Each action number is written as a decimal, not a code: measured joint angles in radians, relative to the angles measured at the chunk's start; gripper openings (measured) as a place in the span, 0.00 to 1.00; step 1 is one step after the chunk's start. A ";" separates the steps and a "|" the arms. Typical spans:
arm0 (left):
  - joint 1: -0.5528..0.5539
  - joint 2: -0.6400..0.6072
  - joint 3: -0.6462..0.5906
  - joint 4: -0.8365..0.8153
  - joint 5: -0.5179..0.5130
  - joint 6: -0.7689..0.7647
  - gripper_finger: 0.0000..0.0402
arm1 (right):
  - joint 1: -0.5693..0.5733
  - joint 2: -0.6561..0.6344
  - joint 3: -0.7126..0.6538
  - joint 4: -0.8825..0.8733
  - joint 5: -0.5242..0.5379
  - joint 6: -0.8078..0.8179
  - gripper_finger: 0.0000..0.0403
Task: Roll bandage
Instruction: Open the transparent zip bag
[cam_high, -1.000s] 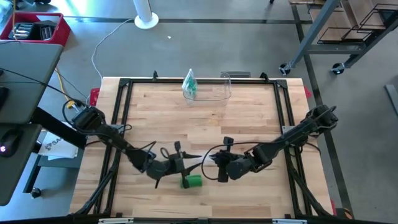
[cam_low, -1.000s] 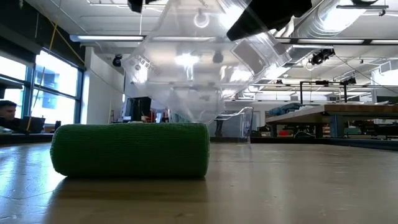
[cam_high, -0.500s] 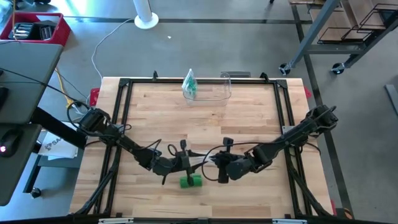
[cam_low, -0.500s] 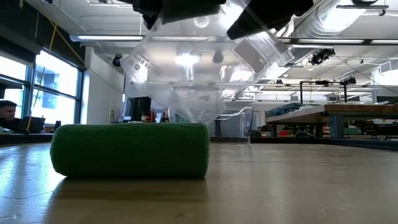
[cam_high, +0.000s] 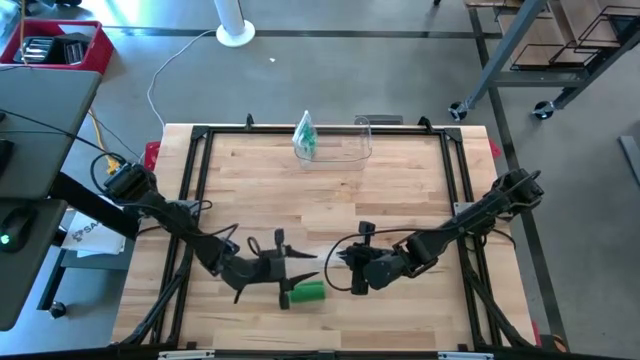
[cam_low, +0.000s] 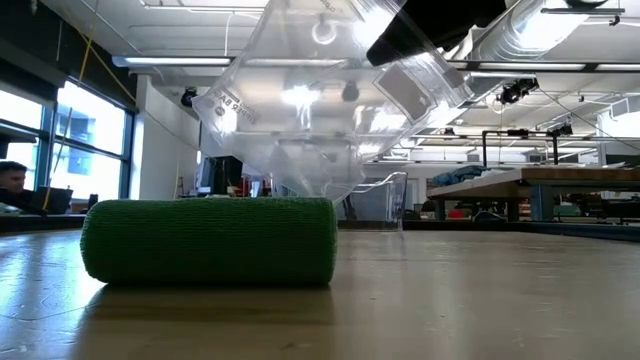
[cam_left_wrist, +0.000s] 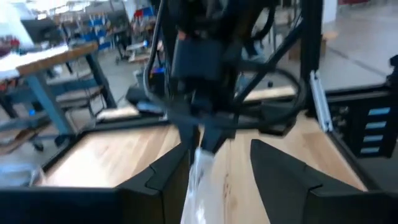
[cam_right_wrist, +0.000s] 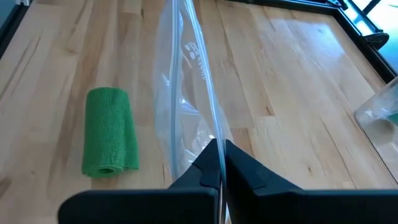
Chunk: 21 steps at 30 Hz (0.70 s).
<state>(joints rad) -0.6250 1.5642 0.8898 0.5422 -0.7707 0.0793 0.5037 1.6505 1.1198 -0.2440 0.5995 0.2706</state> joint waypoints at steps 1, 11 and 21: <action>0.000 0.000 0.000 0.016 0.005 0.015 0.39 | 0.000 0.000 0.000 0.000 0.000 0.001 0.00; 0.032 0.001 0.000 0.000 0.028 0.004 0.13 | 0.000 0.000 0.000 0.001 0.000 0.001 0.00; 0.072 0.067 0.000 0.014 0.042 -0.042 0.01 | 0.000 0.000 -0.001 0.000 0.000 0.001 0.00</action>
<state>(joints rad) -0.5532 1.6310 0.8898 0.5563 -0.7290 0.0376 0.5037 1.6508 1.1187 -0.2440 0.5999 0.2718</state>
